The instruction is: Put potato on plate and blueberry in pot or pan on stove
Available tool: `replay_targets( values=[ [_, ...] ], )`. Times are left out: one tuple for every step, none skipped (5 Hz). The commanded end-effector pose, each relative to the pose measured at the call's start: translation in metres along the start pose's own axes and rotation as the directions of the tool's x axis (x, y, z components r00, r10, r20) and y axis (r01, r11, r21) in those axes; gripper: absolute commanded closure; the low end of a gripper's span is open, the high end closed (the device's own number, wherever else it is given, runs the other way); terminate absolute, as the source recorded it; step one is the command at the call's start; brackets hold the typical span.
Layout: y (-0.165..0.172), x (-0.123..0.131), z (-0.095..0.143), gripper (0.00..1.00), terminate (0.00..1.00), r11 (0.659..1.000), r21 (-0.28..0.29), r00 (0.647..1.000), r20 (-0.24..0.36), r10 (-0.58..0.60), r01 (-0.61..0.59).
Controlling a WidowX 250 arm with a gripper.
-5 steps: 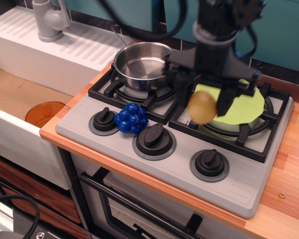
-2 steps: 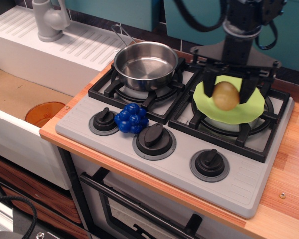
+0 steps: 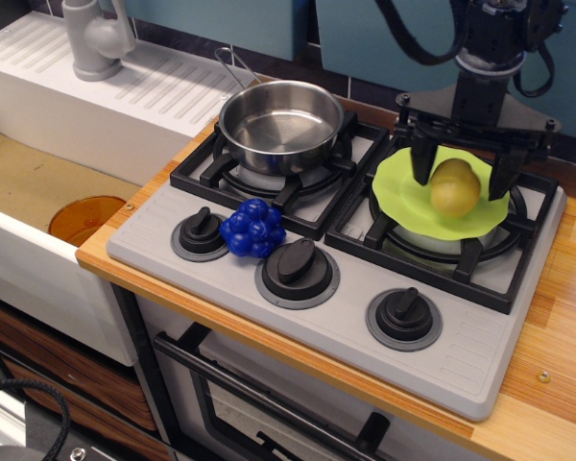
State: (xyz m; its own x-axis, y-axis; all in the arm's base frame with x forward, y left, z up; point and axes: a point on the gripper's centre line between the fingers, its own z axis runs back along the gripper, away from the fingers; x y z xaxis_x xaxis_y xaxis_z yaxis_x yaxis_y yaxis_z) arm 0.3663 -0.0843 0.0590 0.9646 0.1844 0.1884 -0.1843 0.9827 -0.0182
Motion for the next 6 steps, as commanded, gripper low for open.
replay_targets(
  values=[
    [-0.002,-0.002,0.035,0.0,0.0,1.0,0.007,1.0,0.006,0.029,-0.029],
    [0.002,-0.007,0.049,0.0,0.0,1.0,0.009,0.999,-0.017,0.03,-0.03],
    [0.016,-0.008,0.065,0.0,0.0,1.0,0.014,0.999,-0.044,0.007,-0.007],
    [0.035,-0.006,0.079,0.0,0.0,0.999,0.02,0.997,-0.069,-0.025,0.026],
    [0.062,-0.006,0.085,0.0,0.0,0.998,0.023,0.995,-0.079,-0.056,0.058],
    [0.086,-0.015,0.081,0.0,0.0,0.997,0.015,0.995,-0.076,-0.072,0.073]
  ],
)
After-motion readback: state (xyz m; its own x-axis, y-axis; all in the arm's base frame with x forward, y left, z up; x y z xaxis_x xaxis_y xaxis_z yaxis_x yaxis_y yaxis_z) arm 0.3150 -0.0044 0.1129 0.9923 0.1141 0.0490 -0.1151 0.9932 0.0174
